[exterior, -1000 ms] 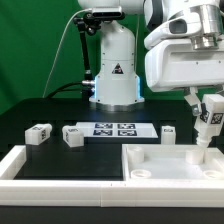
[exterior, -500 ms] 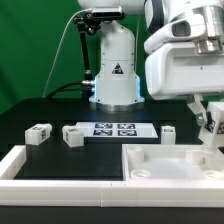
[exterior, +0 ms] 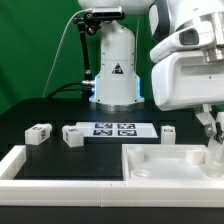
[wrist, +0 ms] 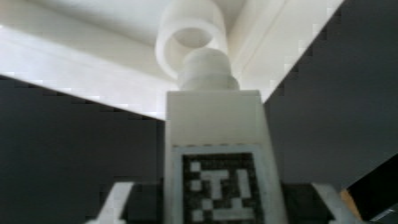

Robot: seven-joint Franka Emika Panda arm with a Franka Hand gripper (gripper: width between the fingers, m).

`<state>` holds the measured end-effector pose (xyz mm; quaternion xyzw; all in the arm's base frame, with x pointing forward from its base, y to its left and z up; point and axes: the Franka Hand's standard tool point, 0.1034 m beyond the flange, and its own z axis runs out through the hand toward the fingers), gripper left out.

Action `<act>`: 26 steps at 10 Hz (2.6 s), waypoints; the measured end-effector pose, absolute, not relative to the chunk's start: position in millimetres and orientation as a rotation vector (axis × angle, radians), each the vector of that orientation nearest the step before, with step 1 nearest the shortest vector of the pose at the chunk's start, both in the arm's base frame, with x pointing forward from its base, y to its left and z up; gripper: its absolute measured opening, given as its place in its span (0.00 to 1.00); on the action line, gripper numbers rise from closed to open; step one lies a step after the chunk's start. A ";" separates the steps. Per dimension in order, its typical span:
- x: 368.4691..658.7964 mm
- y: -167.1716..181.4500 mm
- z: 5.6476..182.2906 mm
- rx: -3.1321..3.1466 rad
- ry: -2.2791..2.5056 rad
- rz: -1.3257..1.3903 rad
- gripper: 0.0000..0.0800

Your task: Assemble one leg

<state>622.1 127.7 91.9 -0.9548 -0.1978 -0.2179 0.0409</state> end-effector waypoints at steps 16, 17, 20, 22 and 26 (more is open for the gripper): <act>616.3 119.0 85.7 -2.910 -0.583 -0.812 0.36; 615.0 120.3 85.1 -2.909 -0.586 -0.811 0.36; 612.6 125.0 80.9 -2.905 -0.595 -0.808 0.36; 611.2 124.1 76.6 -2.907 -0.594 -0.801 0.36; 611.3 121.7 73.4 -2.904 -0.586 -0.827 0.36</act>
Offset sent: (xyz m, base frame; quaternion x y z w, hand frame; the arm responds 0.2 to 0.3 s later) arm 0.0052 -0.0012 -0.0120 -0.0048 0.0212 -0.0076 0.9997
